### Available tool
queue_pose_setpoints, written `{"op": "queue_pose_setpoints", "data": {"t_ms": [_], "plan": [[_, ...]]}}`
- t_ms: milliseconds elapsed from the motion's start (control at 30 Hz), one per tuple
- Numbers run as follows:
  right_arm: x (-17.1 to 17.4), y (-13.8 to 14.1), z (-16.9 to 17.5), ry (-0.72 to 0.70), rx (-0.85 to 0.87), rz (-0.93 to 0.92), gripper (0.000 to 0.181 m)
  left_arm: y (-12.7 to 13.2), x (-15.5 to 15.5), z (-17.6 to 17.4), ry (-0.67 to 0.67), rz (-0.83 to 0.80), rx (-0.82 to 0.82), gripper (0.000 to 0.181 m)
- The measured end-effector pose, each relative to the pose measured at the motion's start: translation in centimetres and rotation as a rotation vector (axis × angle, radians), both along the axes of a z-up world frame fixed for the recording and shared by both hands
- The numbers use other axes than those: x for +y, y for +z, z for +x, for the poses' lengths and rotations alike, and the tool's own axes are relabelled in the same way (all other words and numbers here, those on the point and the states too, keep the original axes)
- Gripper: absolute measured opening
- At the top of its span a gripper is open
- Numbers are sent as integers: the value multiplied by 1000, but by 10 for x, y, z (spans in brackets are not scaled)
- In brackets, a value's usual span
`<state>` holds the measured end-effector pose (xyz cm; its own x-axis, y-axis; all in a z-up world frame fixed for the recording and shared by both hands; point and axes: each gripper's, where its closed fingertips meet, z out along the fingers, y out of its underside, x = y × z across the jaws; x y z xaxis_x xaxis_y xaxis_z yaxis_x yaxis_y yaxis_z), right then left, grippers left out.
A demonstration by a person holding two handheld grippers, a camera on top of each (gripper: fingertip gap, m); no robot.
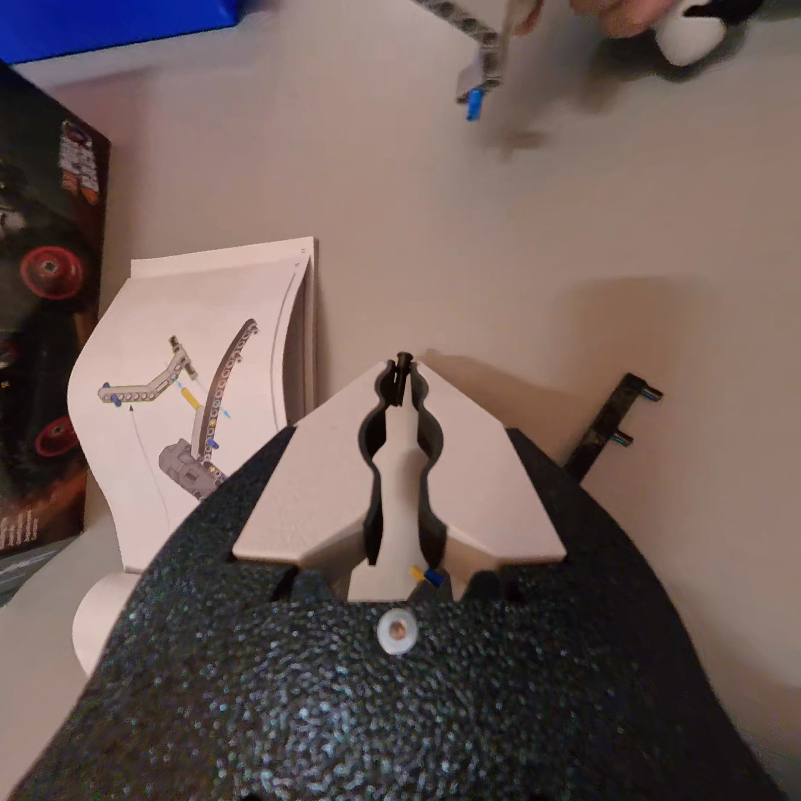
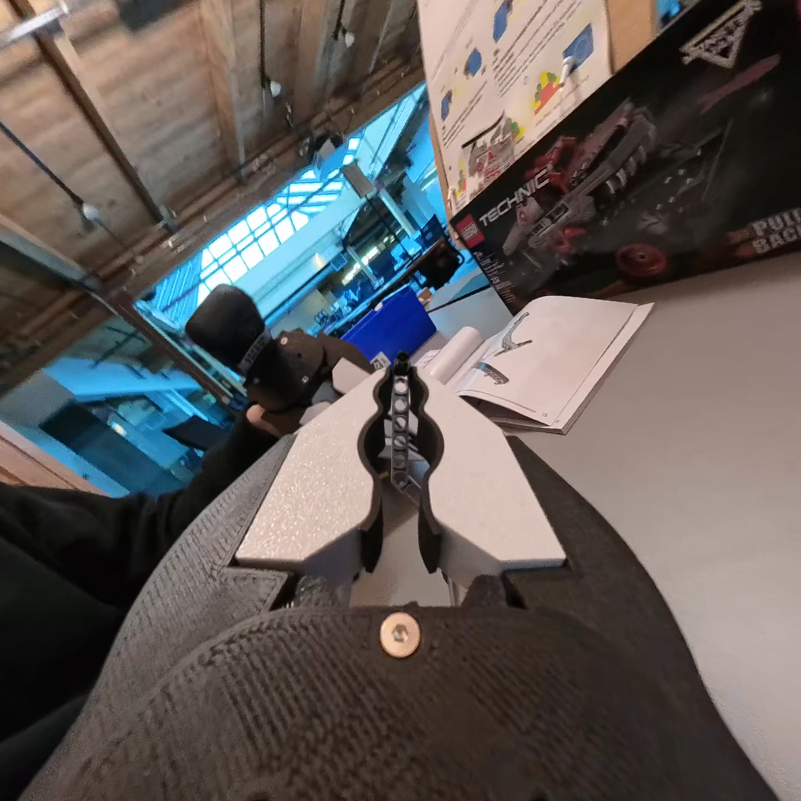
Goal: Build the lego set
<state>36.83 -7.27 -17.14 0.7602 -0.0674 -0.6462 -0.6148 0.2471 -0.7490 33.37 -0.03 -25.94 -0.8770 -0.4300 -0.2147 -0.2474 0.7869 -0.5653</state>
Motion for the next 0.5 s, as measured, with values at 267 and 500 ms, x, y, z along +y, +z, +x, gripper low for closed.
{"op": "queue_pose_setpoints", "data": {"t_ms": [267, 500], "plan": [[2, 6, -4, 81, 106, 153, 4, -18, -5, -5, -170, 160, 27, 5], [3, 7, -5, 98, 110, 166, 4, -23, -10, -1, -231, 94, 45, 5]]}}
